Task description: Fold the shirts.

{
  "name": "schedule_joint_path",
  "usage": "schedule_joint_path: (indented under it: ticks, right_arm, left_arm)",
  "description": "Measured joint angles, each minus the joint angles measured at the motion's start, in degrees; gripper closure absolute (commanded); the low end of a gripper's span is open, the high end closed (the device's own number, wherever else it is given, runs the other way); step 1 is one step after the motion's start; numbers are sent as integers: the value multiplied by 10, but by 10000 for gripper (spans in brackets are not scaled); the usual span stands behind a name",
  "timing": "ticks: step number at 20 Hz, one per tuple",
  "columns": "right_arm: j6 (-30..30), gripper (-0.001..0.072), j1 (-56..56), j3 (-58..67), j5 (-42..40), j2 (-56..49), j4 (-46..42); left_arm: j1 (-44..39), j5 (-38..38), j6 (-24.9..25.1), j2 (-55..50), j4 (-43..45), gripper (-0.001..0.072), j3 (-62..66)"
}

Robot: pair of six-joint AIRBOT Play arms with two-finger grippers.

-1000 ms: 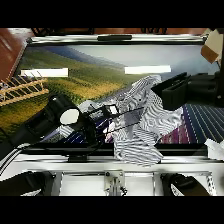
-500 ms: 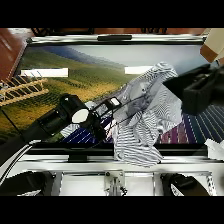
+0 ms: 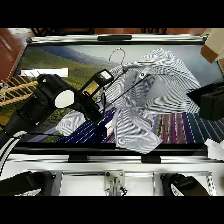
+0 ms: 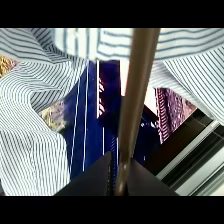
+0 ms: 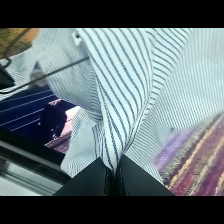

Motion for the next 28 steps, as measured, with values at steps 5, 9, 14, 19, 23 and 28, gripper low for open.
schedule_joint_path:
  ticks: [5, 9, 14, 19, 23, 28]
  right_arm:
    - [35, 644, 0, 0, -99, 0, -34]
    - [61, 644, 0, 0, -194, -8, -36]
    - [66, 644, 0, 0, -223, -22, -51]
    - [58, 644, 0, 0, -212, -25, -80]
    - [28, 644, 0, 0, -199, -26, 26]
    - [14, 644, 0, 0, -191, -26, 153]
  left_arm:
    - [3, -62, 61, 1, -2, 657, 7]
    - [4, -80, 84, 8, -51, 657, 8]
    - [4, -110, 94, 28, -93, 657, 8]
    - [6, -136, 96, 50, -61, 657, 8]
    - [0, -86, 123, 27, -85, 657, 7]
    - [-23, -26, 144, -51, -116, 657, 7]
